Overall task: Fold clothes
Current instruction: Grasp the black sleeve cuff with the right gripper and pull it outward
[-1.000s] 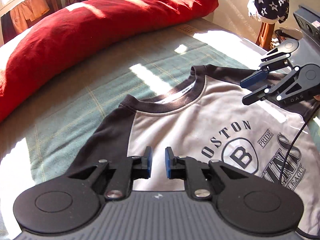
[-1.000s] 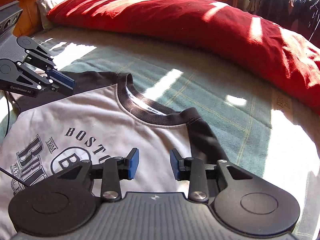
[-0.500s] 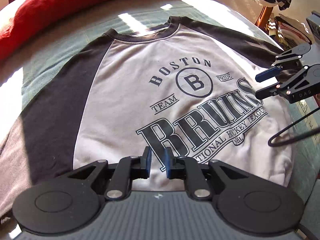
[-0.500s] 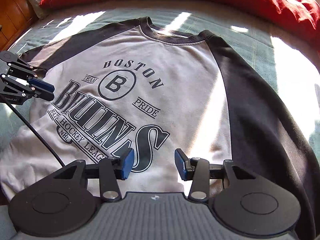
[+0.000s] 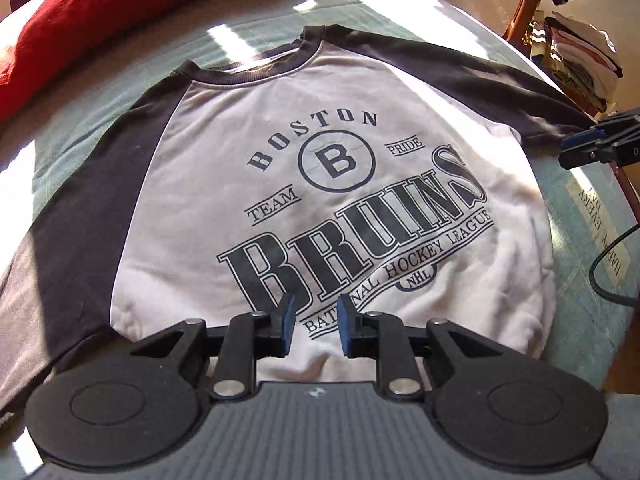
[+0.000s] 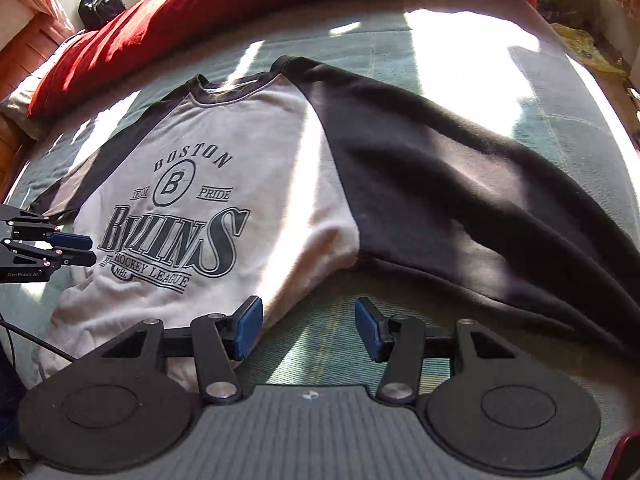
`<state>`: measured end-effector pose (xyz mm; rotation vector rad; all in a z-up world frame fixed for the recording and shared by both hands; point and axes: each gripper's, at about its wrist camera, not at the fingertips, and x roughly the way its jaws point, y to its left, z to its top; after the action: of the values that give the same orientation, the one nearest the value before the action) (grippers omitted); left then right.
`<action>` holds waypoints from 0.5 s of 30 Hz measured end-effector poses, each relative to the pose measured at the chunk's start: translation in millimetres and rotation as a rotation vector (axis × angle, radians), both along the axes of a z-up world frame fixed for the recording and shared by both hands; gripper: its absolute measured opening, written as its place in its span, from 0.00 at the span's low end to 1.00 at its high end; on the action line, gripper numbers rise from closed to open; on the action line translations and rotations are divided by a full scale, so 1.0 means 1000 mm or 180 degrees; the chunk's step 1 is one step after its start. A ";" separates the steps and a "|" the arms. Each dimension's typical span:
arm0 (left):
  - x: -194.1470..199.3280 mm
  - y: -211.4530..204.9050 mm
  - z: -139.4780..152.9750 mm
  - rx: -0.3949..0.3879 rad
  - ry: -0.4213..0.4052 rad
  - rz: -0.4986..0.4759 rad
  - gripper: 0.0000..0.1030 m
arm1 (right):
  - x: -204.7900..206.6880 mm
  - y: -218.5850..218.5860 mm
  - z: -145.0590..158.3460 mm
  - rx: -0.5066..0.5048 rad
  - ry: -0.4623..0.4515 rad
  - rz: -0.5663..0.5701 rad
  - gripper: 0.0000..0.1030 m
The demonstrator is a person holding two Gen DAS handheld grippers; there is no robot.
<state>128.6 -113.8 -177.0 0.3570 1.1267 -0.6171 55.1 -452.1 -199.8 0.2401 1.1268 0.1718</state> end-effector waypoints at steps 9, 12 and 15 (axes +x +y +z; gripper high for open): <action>0.020 -0.117 0.009 -0.0226 -0.0140 -0.0413 0.25 | -0.047 -0.238 -0.013 -0.0791 -0.0139 -0.1573 0.54; 0.017 -0.153 0.002 -0.0213 -0.0086 -0.0571 0.25 | -0.066 -0.293 -0.033 -0.0634 -0.0039 -0.1886 0.54; 0.014 -0.186 -0.004 -0.0200 -0.0028 -0.0710 0.26 | -0.083 -0.331 -0.055 -0.0361 0.0066 -0.2087 0.55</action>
<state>142.5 -299.4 -181.2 0.4345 1.0645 -0.8446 -28.2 -783.4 -254.8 0.4962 1.0223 -0.4754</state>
